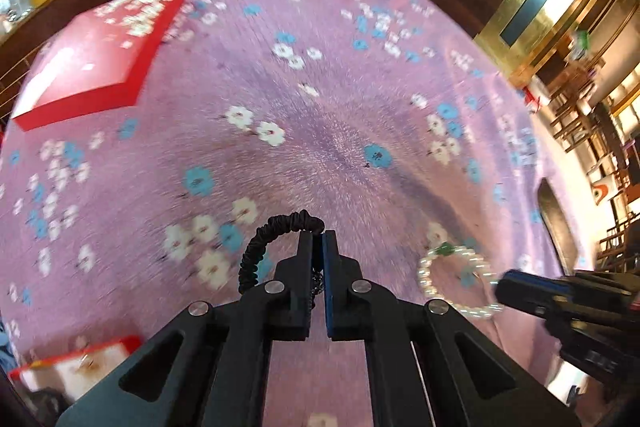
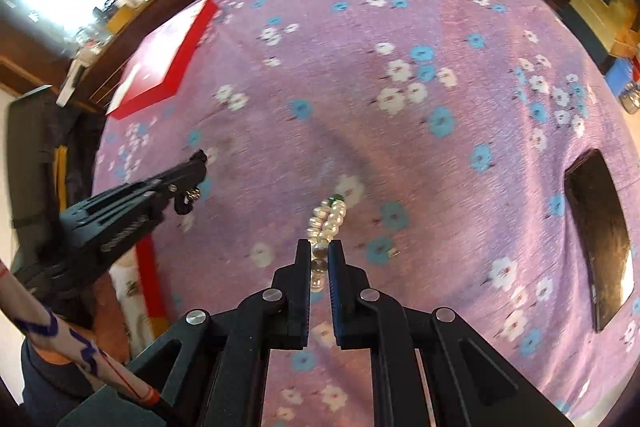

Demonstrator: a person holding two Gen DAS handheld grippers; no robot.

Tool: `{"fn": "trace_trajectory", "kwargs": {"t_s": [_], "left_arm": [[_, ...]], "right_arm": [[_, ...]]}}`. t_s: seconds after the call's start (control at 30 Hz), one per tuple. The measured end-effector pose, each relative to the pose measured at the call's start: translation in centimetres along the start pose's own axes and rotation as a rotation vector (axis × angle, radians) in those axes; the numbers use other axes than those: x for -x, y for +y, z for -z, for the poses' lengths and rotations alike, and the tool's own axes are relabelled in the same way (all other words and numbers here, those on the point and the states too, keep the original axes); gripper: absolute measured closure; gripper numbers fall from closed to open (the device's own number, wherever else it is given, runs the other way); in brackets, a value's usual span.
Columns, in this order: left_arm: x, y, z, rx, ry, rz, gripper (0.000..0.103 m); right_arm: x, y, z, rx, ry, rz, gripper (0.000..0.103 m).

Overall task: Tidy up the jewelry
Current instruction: 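Carry pearl bracelet and black hair tie with both tools over the tray, then open right tool to drop pearl bracelet while left tool releases hair tie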

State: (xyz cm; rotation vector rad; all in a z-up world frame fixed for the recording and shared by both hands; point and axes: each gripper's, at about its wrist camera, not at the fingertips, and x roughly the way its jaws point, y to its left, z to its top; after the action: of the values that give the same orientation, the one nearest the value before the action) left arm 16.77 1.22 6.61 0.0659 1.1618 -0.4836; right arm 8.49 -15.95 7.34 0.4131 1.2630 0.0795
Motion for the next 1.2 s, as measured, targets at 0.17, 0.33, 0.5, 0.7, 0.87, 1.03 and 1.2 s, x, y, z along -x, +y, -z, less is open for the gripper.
{"fn": "trace_trajectory", "kwargs": {"t_s": [0.17,0.33,0.5,0.7,0.87,1.03,1.2], "left_arm": [[5.6,1.5,2.5,0.015,-0.053,0.002,0.099],[10.2,4.6,6.1,0.044,-0.084,-0.035,0.099],[12.4,8.9,10.1,0.107,-0.075,-0.092,0.099],[11.9,12.7,13.9,0.191,-0.034,-0.107,0.099],[10.1,14.2,16.1,0.229,0.015,-0.117,0.099],[9.0,14.1,17.5,0.221,0.040,-0.133,0.099],[8.2,14.1,18.2,0.230,0.040,-0.119,0.099]], "right_arm": [[0.7,3.8,1.8,0.083,0.019,-0.062,0.095],[0.8,9.6,5.2,0.222,0.065,-0.149,0.095],[1.0,15.4,8.6,0.365,0.124,-0.255,0.094],[-0.3,21.0,12.6,0.525,0.207,-0.340,0.094],[-3.6,22.4,15.6,0.563,0.322,-0.338,0.094],[-5.8,20.9,15.9,0.547,0.315,-0.208,0.094],[-7.0,20.2,16.4,0.569,0.297,-0.124,0.094]]}}
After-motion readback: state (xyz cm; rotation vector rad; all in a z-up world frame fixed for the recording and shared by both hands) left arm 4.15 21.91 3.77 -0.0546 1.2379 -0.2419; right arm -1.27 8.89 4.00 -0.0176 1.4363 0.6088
